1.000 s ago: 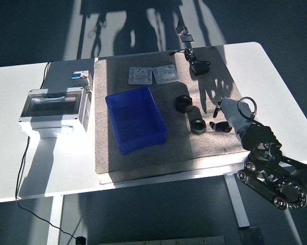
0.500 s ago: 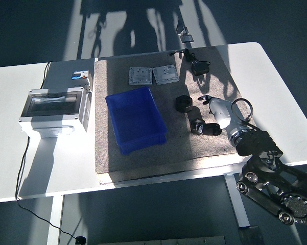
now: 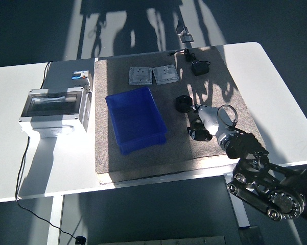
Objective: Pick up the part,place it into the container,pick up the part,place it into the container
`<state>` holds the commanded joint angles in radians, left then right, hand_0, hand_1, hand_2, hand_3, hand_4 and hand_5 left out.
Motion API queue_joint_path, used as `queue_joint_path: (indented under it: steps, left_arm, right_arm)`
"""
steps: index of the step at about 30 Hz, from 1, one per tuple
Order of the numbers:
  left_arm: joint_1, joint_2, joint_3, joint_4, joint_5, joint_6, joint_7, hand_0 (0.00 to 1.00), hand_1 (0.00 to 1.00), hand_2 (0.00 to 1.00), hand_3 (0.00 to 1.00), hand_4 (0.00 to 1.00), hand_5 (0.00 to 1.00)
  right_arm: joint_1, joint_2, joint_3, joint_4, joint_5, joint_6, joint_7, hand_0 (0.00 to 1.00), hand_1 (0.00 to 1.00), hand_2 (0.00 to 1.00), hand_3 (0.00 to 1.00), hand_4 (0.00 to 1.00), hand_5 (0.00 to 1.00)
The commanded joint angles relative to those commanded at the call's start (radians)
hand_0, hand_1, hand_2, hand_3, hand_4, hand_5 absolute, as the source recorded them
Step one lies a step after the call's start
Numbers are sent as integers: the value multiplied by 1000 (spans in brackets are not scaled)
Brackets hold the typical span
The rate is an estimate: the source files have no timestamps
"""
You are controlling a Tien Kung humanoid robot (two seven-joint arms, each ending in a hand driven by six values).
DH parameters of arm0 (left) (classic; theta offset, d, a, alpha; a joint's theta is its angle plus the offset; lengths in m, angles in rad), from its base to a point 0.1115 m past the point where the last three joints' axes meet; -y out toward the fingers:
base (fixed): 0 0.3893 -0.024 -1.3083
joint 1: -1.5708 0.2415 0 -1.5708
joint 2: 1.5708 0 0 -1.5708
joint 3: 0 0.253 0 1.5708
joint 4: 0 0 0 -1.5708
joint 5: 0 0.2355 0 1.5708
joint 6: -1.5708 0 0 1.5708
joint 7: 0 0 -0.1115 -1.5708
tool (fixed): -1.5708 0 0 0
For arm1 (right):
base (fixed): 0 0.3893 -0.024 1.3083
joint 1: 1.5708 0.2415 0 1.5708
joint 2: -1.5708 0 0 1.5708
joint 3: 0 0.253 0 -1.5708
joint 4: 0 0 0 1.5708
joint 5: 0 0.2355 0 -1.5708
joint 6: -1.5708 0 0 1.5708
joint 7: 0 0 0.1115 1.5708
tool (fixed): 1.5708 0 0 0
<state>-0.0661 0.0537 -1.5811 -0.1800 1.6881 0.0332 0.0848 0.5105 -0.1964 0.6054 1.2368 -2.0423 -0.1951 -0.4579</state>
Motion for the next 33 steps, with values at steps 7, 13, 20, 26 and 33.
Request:
queue_joint_path:
  steps: [7, 13, 20, 26, 33]
  left_arm:
    - [0, 0, -2, 0, 5, 0, 1, 697, 659, 643, 586, 488, 485]
    - [-1, -1, -3, 0, 7, 0, 2, 697, 658, 642, 585, 480, 489]
    - [-1, 0, -7, 0, 12, 2, -1, 697, 659, 639, 583, 471, 482]
    - [-1, 0, -7, 0, 16, 5, -5, 697, 659, 638, 581, 467, 481]
    - [-2, 1, -5, 0, 17, 8, -8, 697, 656, 636, 580, 458, 480]
  right_arm:
    - [16, 4, -31, -21, -5, 40, -19, 470, 545, 730, 762, 675, 267]
    - [20, 4, -43, -26, -2, 35, -15, 480, 555, 732, 745, 652, 279]
    - [21, 3, -53, -24, -30, 30, -10, 448, 491, 689, 715, 506, 124]
    - [20, 3, -53, -25, -29, 30, 1, 399, 419, 663, 694, 243, 2]
    - [21, 2, -54, -29, -20, 18, 20, 396, 362, 653, 681, 140, 2]
